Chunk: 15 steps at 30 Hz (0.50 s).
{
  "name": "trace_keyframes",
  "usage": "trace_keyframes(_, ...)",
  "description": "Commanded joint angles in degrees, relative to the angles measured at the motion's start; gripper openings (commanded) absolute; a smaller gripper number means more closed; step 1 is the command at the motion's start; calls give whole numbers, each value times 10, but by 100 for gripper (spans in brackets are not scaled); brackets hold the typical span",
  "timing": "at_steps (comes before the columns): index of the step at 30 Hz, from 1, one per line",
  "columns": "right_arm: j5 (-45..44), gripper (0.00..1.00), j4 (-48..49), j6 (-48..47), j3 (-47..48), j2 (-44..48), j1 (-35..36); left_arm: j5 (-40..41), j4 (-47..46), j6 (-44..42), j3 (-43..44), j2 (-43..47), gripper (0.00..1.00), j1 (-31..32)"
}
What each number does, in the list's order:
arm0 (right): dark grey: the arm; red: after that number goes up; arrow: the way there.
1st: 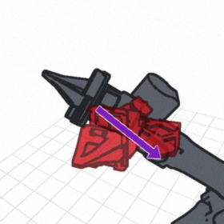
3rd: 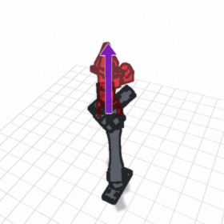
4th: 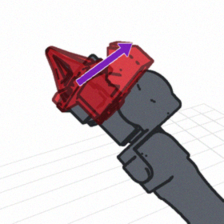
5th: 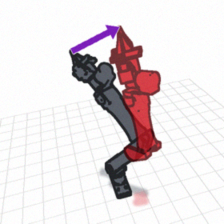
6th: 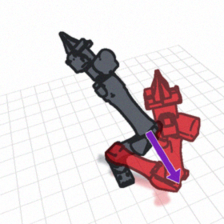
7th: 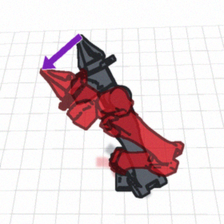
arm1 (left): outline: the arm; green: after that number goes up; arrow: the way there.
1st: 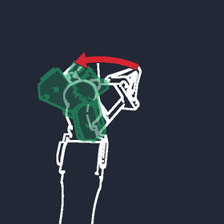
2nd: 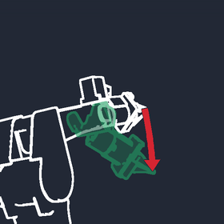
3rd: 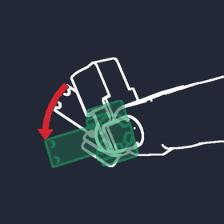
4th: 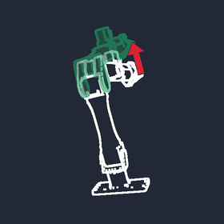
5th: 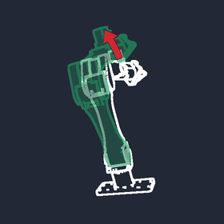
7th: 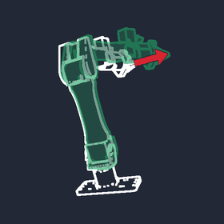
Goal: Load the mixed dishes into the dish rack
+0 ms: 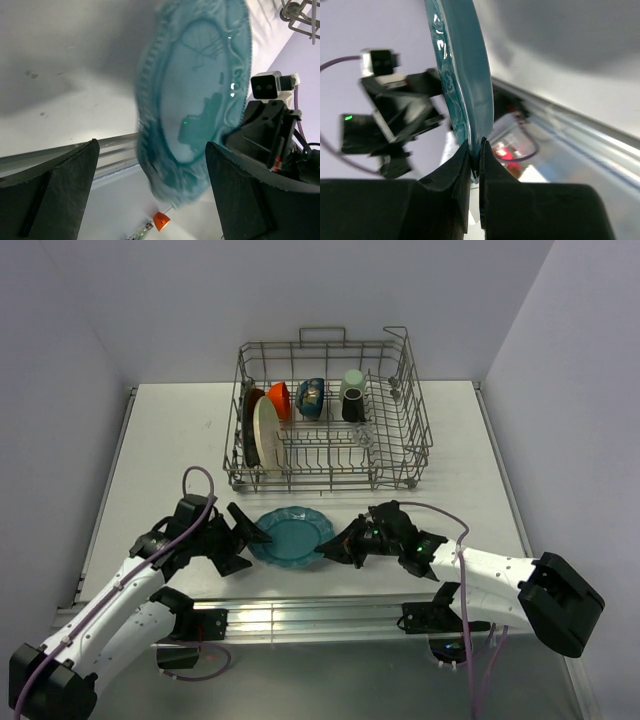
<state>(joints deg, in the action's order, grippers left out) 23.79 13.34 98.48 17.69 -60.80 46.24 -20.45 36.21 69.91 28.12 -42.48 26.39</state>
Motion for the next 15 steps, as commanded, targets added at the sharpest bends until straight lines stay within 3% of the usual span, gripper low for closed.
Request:
trace_keyframes(1, 35, 0, 142, 64, 54, 20, -3, -15, -53, 2, 2, -15, 94, 1)
trace_keyframes(11, 93, 0, 147, 67, 98, -16, -1, -32, -105, 50, 19, -31, 85, 1)
trace_keyframes(14, 103, 0, 141, 64, 100, -9, 0, -35, -114, 66, 24, -19, 74, 1)
trace_keyframes(15, 106, 0, 143, 62, 99, -9, 0, -39, -119, 79, 22, -16, 62, 1)
